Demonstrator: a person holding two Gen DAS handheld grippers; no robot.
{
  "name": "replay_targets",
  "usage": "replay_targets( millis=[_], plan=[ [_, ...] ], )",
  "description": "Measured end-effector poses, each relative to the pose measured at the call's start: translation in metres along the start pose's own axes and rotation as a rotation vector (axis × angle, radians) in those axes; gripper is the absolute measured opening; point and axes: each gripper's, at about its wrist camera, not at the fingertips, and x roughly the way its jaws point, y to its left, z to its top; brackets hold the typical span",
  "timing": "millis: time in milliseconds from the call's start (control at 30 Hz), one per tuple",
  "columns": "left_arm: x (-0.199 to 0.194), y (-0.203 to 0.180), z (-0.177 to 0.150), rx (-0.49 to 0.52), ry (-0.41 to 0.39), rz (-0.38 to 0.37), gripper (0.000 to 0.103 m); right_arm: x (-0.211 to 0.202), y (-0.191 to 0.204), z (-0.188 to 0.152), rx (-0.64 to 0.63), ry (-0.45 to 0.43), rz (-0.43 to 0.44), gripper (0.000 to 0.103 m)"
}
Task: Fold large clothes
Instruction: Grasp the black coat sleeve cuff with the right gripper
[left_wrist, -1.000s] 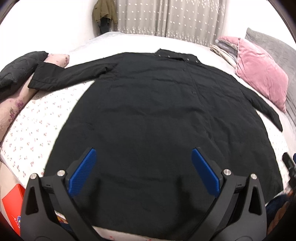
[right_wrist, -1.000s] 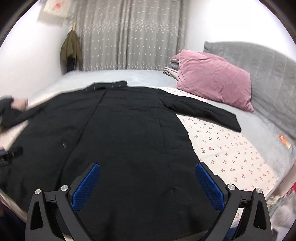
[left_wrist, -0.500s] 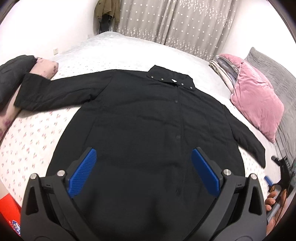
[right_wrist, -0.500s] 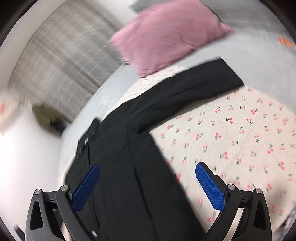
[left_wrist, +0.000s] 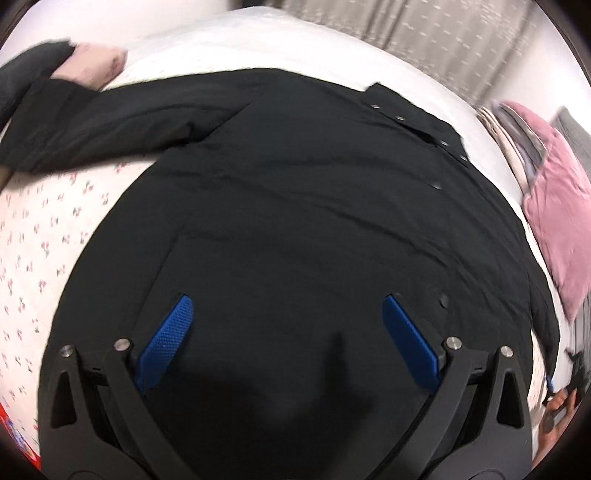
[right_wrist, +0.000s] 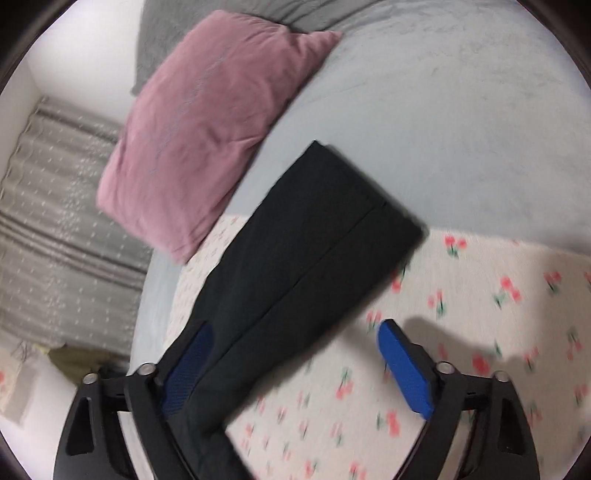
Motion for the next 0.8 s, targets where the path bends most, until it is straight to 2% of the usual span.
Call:
replay_targets(
  millis=[33,67,100,133,167,233,333,400,500,533,600,667,700,800],
  plan=[
    [0.004,0.0,-0.001,-0.004,0.014,-0.019,0.102,0.009,-0.003,0.006,0.023,-0.002,-0.004,0.068],
    [0.009,-0.002,-0.003,-0.002,0.041,-0.043,0.102,0.013,-0.005,0.009,0.032,-0.006,-0.006,0.065],
    [0.013,-0.004,-0.004,0.006,0.063,-0.059,0.102,0.018,-0.007,0.014,0.036,-0.02,-0.008,0.057],
    [0.019,-0.01,-0.009,0.027,0.088,-0.061,0.102,0.022,-0.004,0.017,0.028,-0.039,-0.021,0.048],
    [0.022,-0.014,-0.011,0.046,0.101,-0.052,0.102,0.022,0.0,0.021,0.021,-0.049,-0.036,0.043],
    [0.025,-0.024,-0.017,0.1,0.109,-0.027,0.102,0.022,0.015,0.024,-0.025,-0.074,-0.042,0.024],
    [0.023,-0.034,-0.021,0.156,0.108,-0.023,0.102,0.015,0.043,0.023,-0.175,-0.134,-0.062,0.016],
    [0.019,-0.035,-0.02,0.165,0.089,-0.008,0.102,0.015,0.058,0.016,-0.265,-0.154,-0.075,0.015],
    [0.013,-0.031,-0.013,0.174,0.046,0.041,0.102,0.022,0.075,0.002,-0.409,-0.14,-0.174,0.014],
    [0.012,-0.029,-0.01,0.171,0.055,0.043,0.102,0.027,0.079,-0.004,-0.47,-0.11,-0.225,0.018],
    [0.009,-0.022,-0.007,0.155,0.039,0.053,0.102,0.037,0.079,-0.01,-0.524,-0.055,-0.269,0.023],
    [0.009,-0.013,-0.003,0.135,0.036,0.048,0.102,0.043,0.066,-0.01,-0.523,-0.01,-0.259,0.04],
    [0.009,-0.011,-0.002,0.128,0.038,0.044,0.102,0.046,0.058,-0.009,-0.504,0.016,-0.245,0.055],
    [0.011,-0.009,0.0,0.112,0.043,0.045,0.102,0.039,0.035,0.003,-0.401,0.044,-0.094,0.061]
  ],
)
